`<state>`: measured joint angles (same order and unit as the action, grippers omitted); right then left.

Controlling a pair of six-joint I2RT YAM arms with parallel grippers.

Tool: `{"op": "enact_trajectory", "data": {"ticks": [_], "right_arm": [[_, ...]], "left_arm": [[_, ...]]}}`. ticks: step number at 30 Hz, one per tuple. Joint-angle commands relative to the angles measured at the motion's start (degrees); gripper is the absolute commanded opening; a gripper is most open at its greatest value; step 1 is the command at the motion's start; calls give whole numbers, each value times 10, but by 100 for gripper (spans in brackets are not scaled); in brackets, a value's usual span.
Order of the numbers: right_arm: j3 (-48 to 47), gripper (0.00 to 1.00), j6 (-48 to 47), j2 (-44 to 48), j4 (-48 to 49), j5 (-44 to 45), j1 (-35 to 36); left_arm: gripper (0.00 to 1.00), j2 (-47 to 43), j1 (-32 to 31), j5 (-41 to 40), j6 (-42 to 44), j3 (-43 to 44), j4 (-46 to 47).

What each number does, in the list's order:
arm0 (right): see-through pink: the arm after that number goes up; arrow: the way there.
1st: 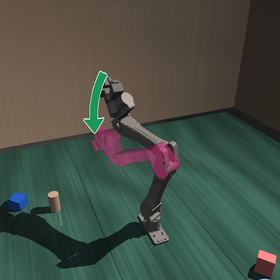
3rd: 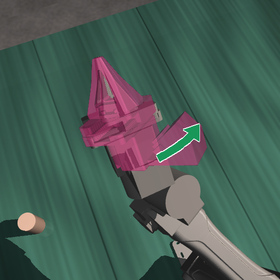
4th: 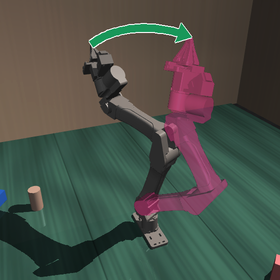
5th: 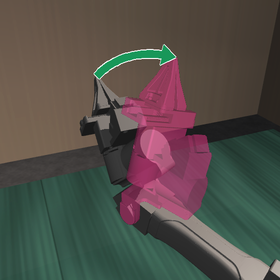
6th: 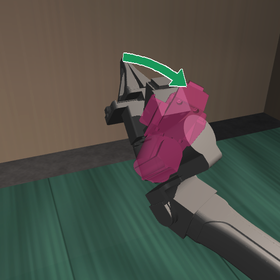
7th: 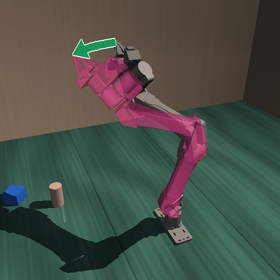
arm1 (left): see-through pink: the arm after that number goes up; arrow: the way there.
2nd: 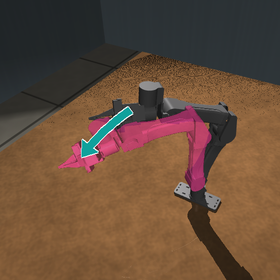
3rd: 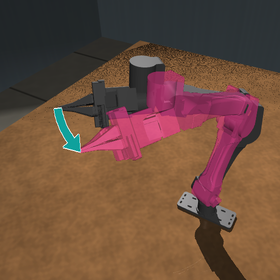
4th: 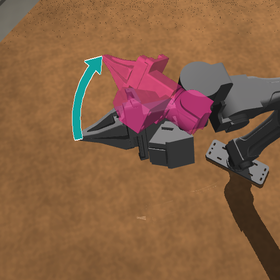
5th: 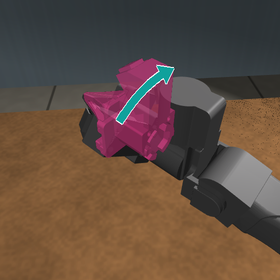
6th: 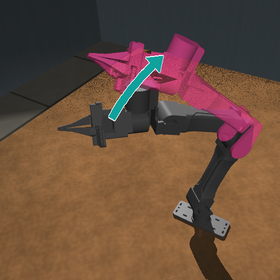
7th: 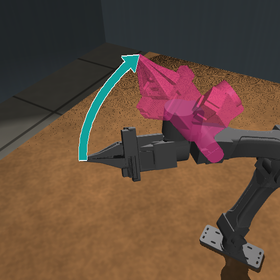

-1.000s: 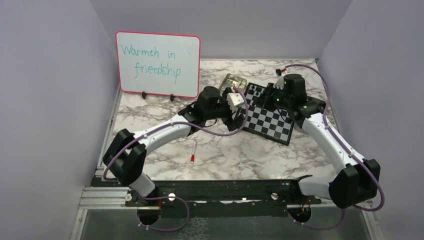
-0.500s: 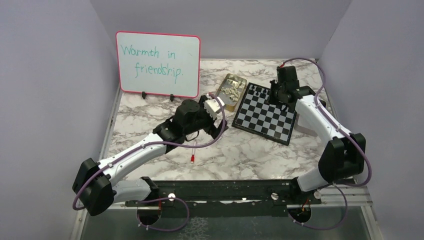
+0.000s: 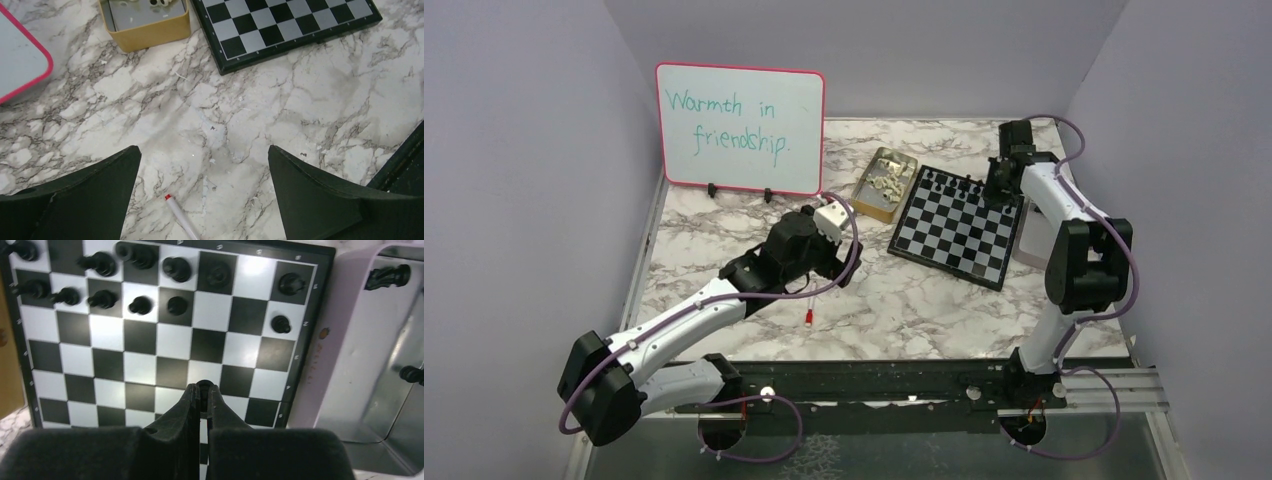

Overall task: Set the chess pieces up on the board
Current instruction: Place the chess piece on the chessboard.

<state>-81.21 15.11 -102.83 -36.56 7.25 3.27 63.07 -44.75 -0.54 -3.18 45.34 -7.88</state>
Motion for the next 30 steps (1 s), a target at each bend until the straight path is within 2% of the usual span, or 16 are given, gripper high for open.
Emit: {"op": "enact_trajectory", "data": {"ticks": [1,15,30], "right_arm": [[-38,5,-11,-33,-18,6,-27],[-128,9,-10,-130,-40,0,-45],[-148,13,-2,-165,-38,-22,-45]], "left_arm": [[99,-21,-7,43,5,-14,6],[99,-55,-8,-8,29,-28,13],[99,-62,-10,-12,29,-32,15]]}}
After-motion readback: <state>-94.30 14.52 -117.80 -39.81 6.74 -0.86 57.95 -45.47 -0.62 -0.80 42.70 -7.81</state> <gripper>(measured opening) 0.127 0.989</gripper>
